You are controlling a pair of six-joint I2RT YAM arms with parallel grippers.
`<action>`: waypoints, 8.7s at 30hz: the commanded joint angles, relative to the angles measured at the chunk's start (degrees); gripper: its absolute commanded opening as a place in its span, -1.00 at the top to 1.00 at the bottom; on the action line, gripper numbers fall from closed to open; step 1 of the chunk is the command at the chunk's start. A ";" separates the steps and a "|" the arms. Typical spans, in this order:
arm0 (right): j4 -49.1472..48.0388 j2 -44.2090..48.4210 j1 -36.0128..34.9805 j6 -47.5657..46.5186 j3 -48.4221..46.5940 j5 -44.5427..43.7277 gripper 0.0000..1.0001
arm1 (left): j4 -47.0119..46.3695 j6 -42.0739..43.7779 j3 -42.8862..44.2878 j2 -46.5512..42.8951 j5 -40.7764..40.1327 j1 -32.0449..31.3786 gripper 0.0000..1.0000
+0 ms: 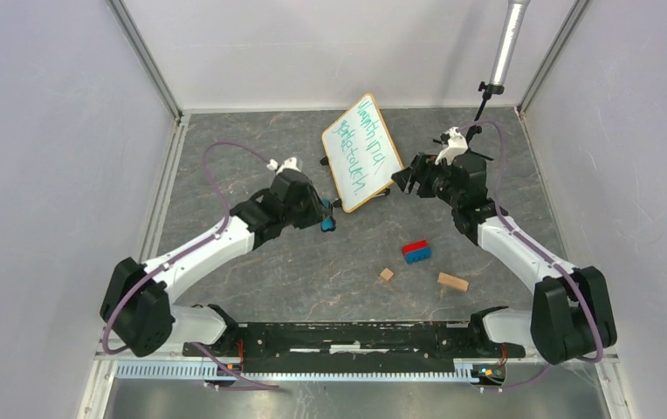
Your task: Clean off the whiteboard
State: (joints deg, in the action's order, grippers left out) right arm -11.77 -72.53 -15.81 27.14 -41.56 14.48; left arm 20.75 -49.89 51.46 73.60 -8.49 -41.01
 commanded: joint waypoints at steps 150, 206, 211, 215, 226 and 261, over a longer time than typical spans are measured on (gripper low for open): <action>-8.07 -13.35 -0.18 0.68 -10.12 9.20 1.00 | -11.88 1.89 34.09 41.28 24.51 10.87 0.46; -8.81 -13.82 -0.83 1.40 -9.77 10.66 1.00 | -11.88 2.87 24.05 36.19 24.40 9.44 0.52; -8.84 -13.76 -0.85 1.41 -9.77 10.71 1.00 | -12.28 3.21 18.97 35.65 22.89 10.65 0.54; -8.80 -13.60 -0.89 1.32 -9.70 10.57 1.00 | -12.22 3.26 17.74 34.90 21.52 11.13 0.55; -8.98 -13.55 -0.95 1.39 -9.50 10.85 1.00 | -8.35 4.83 35.83 38.36 22.11 7.35 0.54; -9.16 -15.96 -1.77 1.80 -10.16 11.62 1.00 | -11.55 0.81 43.09 44.44 28.59 16.34 0.57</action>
State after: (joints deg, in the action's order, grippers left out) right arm -19.20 -87.94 -15.46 33.10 -50.87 20.95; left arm 10.48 -50.22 87.74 120.29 19.31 -20.27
